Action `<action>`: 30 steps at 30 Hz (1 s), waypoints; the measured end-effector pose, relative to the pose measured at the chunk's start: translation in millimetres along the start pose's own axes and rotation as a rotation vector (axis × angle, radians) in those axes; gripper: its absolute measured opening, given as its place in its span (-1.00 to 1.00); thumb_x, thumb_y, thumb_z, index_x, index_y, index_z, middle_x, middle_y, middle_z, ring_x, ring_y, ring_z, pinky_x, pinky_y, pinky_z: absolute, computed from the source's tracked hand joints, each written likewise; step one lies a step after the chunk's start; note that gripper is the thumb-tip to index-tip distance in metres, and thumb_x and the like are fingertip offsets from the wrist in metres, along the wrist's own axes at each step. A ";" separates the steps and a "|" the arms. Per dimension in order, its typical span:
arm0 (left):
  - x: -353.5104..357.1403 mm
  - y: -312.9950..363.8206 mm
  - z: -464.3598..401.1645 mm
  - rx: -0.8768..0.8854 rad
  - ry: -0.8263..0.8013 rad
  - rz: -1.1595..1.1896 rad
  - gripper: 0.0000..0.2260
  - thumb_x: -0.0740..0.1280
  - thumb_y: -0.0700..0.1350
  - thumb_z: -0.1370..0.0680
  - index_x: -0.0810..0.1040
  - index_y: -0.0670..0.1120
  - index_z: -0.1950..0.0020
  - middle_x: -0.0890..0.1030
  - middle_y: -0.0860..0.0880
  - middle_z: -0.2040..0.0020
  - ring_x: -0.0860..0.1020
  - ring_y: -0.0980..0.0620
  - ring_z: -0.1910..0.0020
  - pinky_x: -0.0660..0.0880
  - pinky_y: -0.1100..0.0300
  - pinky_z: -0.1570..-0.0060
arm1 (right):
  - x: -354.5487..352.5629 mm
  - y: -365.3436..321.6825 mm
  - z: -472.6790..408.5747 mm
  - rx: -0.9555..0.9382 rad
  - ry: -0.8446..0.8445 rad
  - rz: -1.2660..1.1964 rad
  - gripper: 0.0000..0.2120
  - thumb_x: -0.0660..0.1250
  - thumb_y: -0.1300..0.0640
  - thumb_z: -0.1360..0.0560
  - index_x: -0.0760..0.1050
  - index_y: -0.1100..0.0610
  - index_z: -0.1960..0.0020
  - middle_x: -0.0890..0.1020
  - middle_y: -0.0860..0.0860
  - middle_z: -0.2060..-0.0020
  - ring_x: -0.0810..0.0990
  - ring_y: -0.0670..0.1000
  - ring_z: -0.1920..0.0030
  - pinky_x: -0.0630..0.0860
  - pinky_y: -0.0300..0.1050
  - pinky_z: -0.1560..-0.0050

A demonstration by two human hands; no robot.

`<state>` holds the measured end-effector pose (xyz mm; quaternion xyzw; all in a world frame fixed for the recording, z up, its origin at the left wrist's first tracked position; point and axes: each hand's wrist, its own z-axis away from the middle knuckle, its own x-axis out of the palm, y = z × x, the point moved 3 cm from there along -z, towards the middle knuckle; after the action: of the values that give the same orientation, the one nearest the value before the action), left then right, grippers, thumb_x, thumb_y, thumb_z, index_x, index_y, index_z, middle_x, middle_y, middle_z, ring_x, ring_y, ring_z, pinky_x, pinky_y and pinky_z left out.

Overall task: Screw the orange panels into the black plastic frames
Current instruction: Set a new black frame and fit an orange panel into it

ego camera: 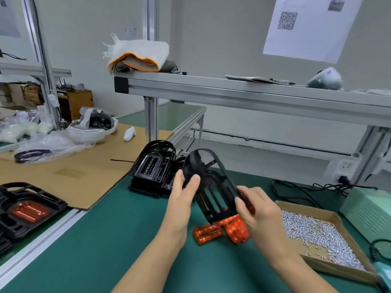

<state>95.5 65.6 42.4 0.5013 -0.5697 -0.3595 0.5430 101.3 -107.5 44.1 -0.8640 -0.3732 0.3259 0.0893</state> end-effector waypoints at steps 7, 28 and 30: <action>8.8 -15.5 33.6 -0.337 -0.195 0.492 -0.74 0.33 0.09 -0.45 0.63 -0.09 0.15 0.66 -0.20 0.08 0.65 -0.12 0.05 0.57 -0.02 -0.01 | -54.8 -10.3 68.6 -0.505 -0.060 0.253 -0.77 0.28 0.24 -0.46 0.58 0.20 -0.09 0.62 0.08 0.21 0.55 0.00 0.25 0.48 -0.27 0.33; 6.5 -56.8 68.1 -0.163 -0.074 -0.745 -0.70 0.43 -0.09 -0.40 0.51 0.16 -0.08 0.60 0.16 0.05 0.59 0.14 0.21 0.50 0.27 0.17 | -84.7 -10.2 118.7 -0.602 -0.636 0.256 -0.73 0.31 -0.08 -0.53 0.64 0.09 -0.02 0.58 -0.01 0.18 0.54 -0.02 0.22 0.51 -0.19 0.29; 7.1 -57.5 68.6 -0.158 -0.092 -0.790 -0.67 0.41 -0.08 -0.40 0.50 0.15 -0.12 0.57 0.19 -0.01 0.57 0.19 0.11 0.46 0.24 0.08 | -82.3 -7.8 108.2 -0.533 -0.697 0.156 -0.68 0.24 -0.14 -0.59 0.61 0.09 -0.04 0.57 0.00 0.13 0.55 -0.01 0.16 0.51 -0.18 0.21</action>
<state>39.4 35.8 -21.0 0.6216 -0.3277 -0.6052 0.3740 -13.3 -169.5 4.5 -0.7209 -0.3856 0.4959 -0.2927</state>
